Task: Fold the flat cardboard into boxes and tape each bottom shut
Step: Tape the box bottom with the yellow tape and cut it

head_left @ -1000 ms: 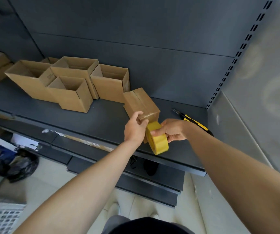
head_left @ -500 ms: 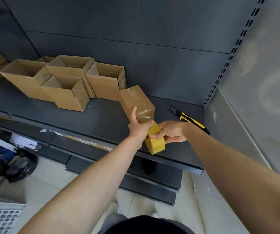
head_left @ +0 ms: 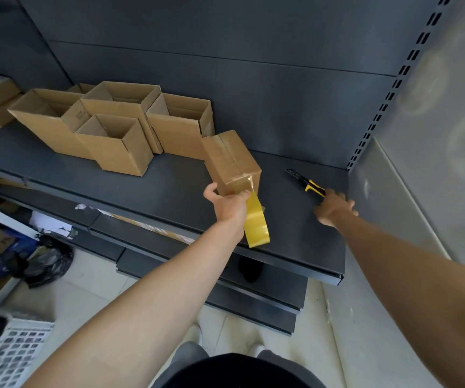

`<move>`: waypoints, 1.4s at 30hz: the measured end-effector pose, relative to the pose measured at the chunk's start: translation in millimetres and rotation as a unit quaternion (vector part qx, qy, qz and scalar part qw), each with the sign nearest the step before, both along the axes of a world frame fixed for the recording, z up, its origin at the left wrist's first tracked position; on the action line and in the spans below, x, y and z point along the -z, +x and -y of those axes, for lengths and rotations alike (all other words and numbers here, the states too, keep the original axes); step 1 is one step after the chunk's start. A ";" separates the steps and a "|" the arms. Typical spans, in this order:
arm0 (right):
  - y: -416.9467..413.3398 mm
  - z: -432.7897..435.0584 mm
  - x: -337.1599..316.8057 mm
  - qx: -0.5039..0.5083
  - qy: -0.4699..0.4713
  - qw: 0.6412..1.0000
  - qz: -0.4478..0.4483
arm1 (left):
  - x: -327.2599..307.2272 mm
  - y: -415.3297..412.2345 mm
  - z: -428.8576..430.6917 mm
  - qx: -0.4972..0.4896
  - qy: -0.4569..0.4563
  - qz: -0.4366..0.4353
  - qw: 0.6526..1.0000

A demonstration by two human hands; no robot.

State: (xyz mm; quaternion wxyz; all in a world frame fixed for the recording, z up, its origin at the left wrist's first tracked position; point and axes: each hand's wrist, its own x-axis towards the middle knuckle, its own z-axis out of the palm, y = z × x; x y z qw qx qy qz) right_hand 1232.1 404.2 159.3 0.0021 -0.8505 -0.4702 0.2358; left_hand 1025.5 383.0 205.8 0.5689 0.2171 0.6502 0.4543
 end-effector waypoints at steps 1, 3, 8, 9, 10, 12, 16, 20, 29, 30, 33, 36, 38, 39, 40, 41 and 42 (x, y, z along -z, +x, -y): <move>-0.6 0.5 3.0 -0.002 0.011 1.000 0.013 | -2.3 -0.3 0.1 -0.012 -0.014 0.005 1.000; -2.0 2.7 5.1 0.004 0.024 0.999 0.042 | -3.2 -1.6 -2.9 -0.021 -0.042 0.017 0.999; -5.9 9.8 8.7 0.070 0.013 0.997 0.015 | -3.2 -0.7 -8.4 -0.027 -0.053 0.026 0.998; -6.2 10.4 7.8 0.091 0.023 0.995 -0.015 | -4.1 -0.3 -7.9 -0.026 -0.053 0.031 0.998; -5.6 11.4 5.5 0.108 0.041 0.992 -0.045 | -4.6 -0.2 -8.1 -0.026 -0.054 0.032 0.998; -2.7 14.9 -1.7 0.111 0.088 0.985 -0.096 | -5.1 -0.8 -9.4 -0.030 -0.061 0.025 0.997; 0.2 24.4 -18.3 0.004 0.204 0.965 -0.166 | -7.5 -2.6 -14.2 -0.037 -0.076 0.013 0.996; -7.1 22.3 -27.4 -0.148 0.239 0.950 -0.133 | -9.1 -5.4 -17.5 -0.025 -0.090 0.006 0.996; -34.7 1.8 -22.1 -0.311 0.155 0.933 0.094 | -11.9 -17.2 -19.1 -0.004 -0.118 -0.003 0.993; -37.5 0.2 -20.9 -0.313 0.153 0.932 0.104 | -13.1 -18.7 -19.3 -0.002 -0.121 -0.004 0.993; -45.9 -4.3 -17.5 -0.314 0.143 0.931 0.121 | -14.7 -21.9 -21.0 0.006 -0.130 -0.014 0.991; -50.5 -8.1 -14.1 -0.310 0.131 0.932 0.133 | -14.4 -24.1 -23.2 0.013 -0.142 -0.019 0.990; -51.5 -9.6 -13.2 -0.307 0.122 0.933 0.142 | -13.7 -25.3 -25.1 0.021 -0.153 -0.019 0.988; -51.8 -10.1 -13.1 -0.305 0.119 0.933 0.148 | -12.8 -25.7 -26.6 0.026 -0.160 -0.018 0.987; -52.1 -10.7 -12.9 -0.304 0.116 0.933 0.154 | -11.9 -26.0 -28.2 0.032 -0.165 -0.016 0.986; -52.5 -11.4 -13.1 -0.302 0.115 0.933 0.159 | -11.6 -26.4 -29.7 0.040 -0.168 -0.017 0.985; -53.0 -12.0 -13.2 -0.300 0.113 0.934 0.161 | -10.8 -26.8 -31.5 0.045 -0.170 -0.019 0.984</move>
